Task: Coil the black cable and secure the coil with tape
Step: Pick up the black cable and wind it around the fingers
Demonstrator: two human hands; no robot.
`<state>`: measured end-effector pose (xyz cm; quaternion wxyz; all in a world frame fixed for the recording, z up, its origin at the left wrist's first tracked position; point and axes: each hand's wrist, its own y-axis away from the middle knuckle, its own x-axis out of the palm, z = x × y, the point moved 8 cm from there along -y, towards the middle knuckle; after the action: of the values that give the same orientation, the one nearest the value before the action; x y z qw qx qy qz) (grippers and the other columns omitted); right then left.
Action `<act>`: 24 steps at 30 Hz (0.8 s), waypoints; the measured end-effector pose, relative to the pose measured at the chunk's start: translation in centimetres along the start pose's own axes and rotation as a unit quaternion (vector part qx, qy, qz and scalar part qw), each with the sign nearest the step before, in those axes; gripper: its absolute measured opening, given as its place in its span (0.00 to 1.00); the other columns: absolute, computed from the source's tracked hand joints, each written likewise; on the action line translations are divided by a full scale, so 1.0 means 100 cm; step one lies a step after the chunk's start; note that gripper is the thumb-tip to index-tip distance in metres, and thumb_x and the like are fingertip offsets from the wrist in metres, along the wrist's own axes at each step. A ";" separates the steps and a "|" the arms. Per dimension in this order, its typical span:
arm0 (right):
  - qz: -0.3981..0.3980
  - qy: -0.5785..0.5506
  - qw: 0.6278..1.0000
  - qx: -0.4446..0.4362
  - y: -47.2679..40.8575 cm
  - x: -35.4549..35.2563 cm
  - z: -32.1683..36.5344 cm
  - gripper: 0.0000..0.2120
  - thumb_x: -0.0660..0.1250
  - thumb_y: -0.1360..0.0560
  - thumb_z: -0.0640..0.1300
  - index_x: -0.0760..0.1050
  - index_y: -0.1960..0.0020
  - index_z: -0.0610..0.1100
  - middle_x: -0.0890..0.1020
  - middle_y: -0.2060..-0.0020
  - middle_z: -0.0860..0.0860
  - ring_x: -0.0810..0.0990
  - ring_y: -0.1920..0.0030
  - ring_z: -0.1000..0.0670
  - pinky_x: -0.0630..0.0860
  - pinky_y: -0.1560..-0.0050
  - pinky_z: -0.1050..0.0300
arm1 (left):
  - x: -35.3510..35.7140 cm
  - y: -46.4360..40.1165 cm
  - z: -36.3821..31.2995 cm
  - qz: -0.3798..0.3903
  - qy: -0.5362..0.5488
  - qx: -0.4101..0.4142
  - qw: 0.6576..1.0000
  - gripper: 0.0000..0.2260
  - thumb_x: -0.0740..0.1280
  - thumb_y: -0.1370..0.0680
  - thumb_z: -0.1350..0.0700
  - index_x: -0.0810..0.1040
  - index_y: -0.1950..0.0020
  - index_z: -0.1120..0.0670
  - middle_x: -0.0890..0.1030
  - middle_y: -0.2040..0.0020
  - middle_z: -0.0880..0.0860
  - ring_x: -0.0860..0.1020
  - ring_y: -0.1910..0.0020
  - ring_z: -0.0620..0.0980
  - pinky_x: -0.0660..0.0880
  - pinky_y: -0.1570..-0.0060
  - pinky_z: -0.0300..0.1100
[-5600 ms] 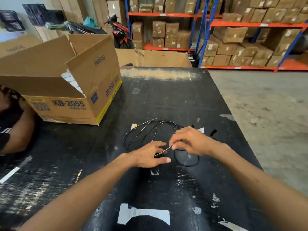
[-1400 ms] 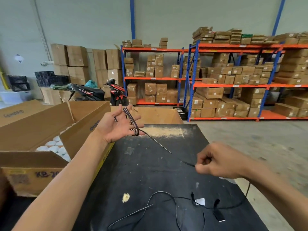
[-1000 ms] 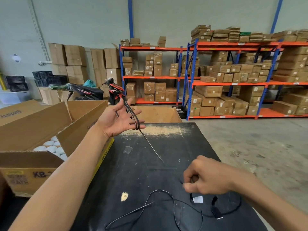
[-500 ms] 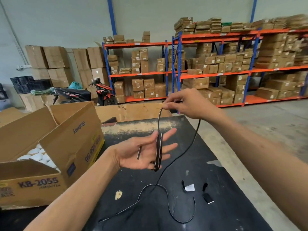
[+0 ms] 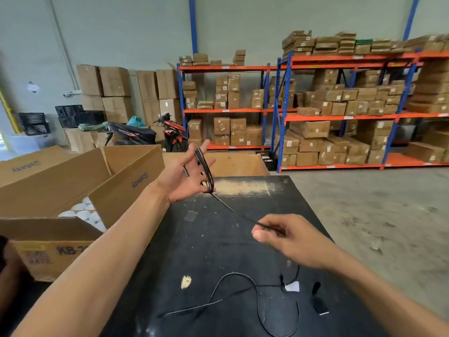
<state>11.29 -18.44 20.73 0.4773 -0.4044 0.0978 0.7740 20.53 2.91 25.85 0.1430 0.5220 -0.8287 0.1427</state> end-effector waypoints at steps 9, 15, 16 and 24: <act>-0.147 0.127 0.980 -0.047 -0.036 -0.121 0.068 0.06 0.76 0.28 0.55 0.86 0.58 0.53 0.86 0.66 0.56 0.81 0.63 0.56 0.74 0.64 0.62 | 0.055 0.014 0.107 0.153 -0.165 -0.228 0.947 0.21 0.56 0.20 0.36 0.67 0.27 0.33 0.63 0.26 0.41 0.65 0.38 0.43 0.63 0.43 0.44; -0.138 0.095 0.986 0.004 -0.071 -0.098 0.004 0.08 0.72 0.23 0.55 0.87 0.55 0.52 0.86 0.64 0.46 0.80 0.64 0.50 0.77 0.59 0.49 | 0.116 0.043 0.089 0.312 -0.043 -0.207 0.926 0.25 0.58 0.20 0.39 0.59 0.22 0.36 0.60 0.20 0.46 0.58 0.26 0.51 0.52 0.27 0.58; -0.120 0.071 0.990 0.015 -0.070 -0.080 -0.010 0.09 0.69 0.21 0.52 0.86 0.56 0.53 0.85 0.65 0.48 0.80 0.65 0.53 0.78 0.59 0.49 | 0.116 0.043 0.076 0.309 -0.017 -0.180 0.934 0.26 0.58 0.20 0.40 0.58 0.22 0.37 0.60 0.20 0.48 0.60 0.25 0.53 0.49 0.26 0.61; 0.029 -0.030 0.999 0.009 -0.012 0.032 0.002 0.18 0.59 0.19 0.62 0.84 0.50 0.53 0.76 0.73 0.55 0.70 0.73 0.61 0.69 0.66 0.65 | 0.033 0.012 -0.004 0.052 0.014 0.021 0.998 0.22 0.52 0.19 0.37 0.62 0.24 0.34 0.63 0.21 0.51 0.65 0.29 0.56 0.64 0.33 0.58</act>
<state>11.53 -15.60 18.81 0.4608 -0.3732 0.1023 0.7987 18.05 0.84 27.40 0.1358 0.4792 -0.8495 0.1741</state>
